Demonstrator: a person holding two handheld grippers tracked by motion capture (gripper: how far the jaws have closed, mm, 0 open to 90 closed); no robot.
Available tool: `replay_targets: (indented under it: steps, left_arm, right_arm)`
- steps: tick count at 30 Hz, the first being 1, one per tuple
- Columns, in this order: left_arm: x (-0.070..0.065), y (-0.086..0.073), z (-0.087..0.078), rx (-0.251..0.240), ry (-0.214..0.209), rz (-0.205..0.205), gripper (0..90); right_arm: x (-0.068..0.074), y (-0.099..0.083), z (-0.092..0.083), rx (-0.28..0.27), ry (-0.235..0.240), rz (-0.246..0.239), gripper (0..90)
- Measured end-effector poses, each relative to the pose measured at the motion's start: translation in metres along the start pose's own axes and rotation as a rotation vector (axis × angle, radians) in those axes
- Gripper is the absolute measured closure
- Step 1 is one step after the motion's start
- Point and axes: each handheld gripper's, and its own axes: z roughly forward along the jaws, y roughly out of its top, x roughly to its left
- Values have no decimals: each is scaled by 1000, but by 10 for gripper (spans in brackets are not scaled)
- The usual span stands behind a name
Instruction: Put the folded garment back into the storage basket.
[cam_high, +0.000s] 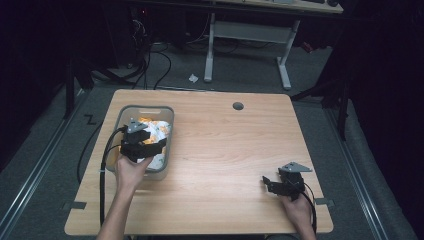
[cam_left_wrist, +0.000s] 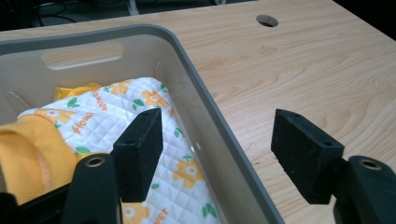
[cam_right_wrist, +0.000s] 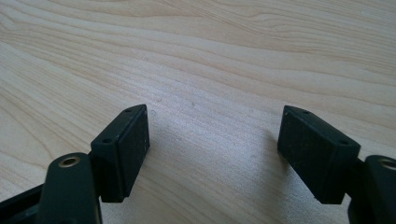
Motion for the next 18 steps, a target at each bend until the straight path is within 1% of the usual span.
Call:
replay_targets:
  steps: [4,9,10,13,17,18]
  left_arm:
    - [-4,0,-1,-5,-24,-4,336]
    - [-9,0,-1,-10,-31,4,332]
    - [-11,0,0,-10,-41,0,328]
    - [-13,-1,0,-12,-42,6,327]
    - [-17,0,2,-25,-53,1,326]
    - [-20,0,3,-29,-59,5,326]
  right_arm:
    - [0,0,0,0,0,0,254]
    - [0,0,0,0,0,0,255]
    - [0,0,0,0,0,0,254]
    - [0,0,0,0,0,0,254]
    - [0,0,0,0,0,0,254]
    - [0,0,0,0,0,0,254]
